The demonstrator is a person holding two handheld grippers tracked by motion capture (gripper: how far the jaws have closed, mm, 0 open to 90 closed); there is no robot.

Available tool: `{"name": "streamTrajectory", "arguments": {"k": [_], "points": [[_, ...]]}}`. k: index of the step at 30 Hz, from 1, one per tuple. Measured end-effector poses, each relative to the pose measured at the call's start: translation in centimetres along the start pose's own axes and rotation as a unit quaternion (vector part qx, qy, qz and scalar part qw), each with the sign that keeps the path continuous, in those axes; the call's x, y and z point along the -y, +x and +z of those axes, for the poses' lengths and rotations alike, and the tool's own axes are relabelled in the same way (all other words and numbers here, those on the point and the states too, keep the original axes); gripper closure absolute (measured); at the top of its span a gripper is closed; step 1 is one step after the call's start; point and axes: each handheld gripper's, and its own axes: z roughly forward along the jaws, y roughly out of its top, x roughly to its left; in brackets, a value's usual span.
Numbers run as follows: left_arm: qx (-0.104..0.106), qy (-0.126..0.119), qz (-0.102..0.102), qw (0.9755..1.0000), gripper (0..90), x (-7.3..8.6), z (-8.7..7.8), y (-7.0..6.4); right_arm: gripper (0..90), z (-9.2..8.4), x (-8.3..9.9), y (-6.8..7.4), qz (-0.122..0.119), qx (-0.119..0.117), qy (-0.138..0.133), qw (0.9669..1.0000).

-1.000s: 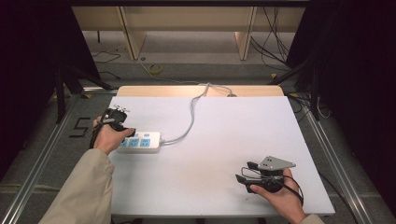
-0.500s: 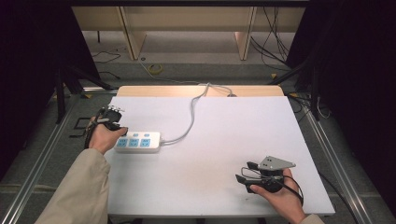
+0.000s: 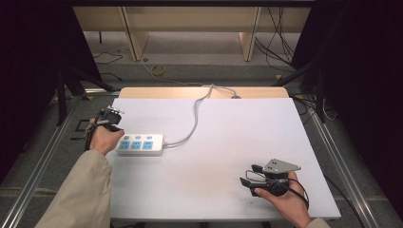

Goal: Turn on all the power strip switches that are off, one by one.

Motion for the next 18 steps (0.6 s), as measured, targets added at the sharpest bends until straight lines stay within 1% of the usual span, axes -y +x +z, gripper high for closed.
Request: {"name": "streamTrajectory", "arguments": {"k": [2,6,8,12,14,18], "points": [[0.003,0.003,-0.002,1.0000,89.8,-0.1,0.1,0.0,32.7,0.0,0.0,0.0,0.000,0.000,0.000,1.0000],[0.007,0.008,0.000,0.9999,89.8,-0.3,0.2,0.2,32.7,0.0,0.0,0.0,0.000,0.000,-0.001,1.0000],[0.008,0.007,-0.003,0.9999,89.8,-0.4,0.2,0.2,32.7,0.0,0.0,0.0,0.000,0.000,0.000,1.0000],[0.008,0.010,0.006,0.9999,89.8,-0.8,0.0,0.1,32.7,0.0,0.0,0.0,0.001,-0.001,-0.002,1.0000],[0.010,0.013,0.006,0.9999,89.8,-1.0,0.0,0.0,32.7,0.0,0.0,0.0,0.001,-0.001,-0.001,1.0000],[0.014,0.025,0.016,0.9994,89.8,-1.1,0.3,-0.2,32.7,0.0,0.0,0.0,0.001,-0.001,-0.001,1.0000]]}}
